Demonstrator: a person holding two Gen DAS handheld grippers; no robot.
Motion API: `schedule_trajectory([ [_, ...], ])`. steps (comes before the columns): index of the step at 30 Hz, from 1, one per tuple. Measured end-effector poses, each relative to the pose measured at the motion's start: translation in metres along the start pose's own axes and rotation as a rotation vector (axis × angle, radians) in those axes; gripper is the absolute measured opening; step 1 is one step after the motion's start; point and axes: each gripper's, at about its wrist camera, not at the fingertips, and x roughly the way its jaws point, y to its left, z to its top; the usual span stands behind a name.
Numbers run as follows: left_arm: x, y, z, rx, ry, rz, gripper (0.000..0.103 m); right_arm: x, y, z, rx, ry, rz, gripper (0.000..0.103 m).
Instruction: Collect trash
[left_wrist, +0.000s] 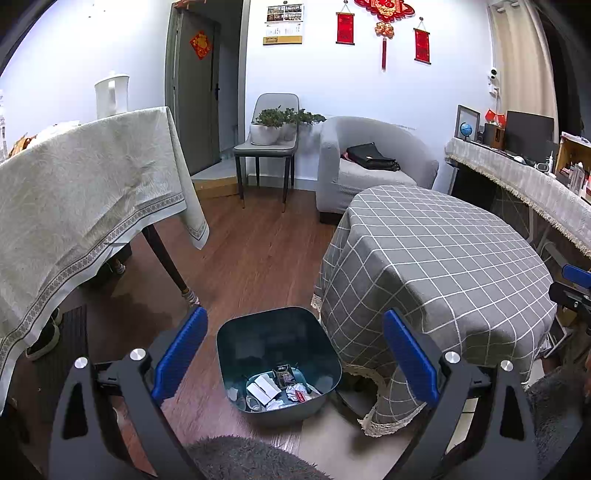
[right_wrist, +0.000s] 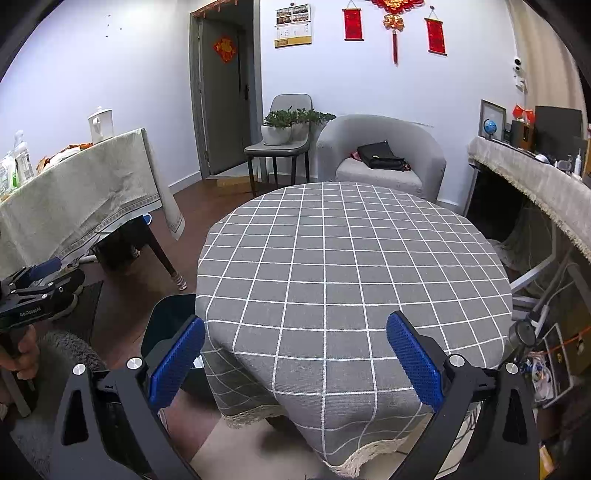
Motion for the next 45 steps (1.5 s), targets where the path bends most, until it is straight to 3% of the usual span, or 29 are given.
schedule_trajectory([
  [45,0.0032,-0.0009,-0.0054,-0.004,0.018,0.028,0.097,-0.0019,0.0032,-0.0027,-0.025,0.001,-0.004,0.099],
])
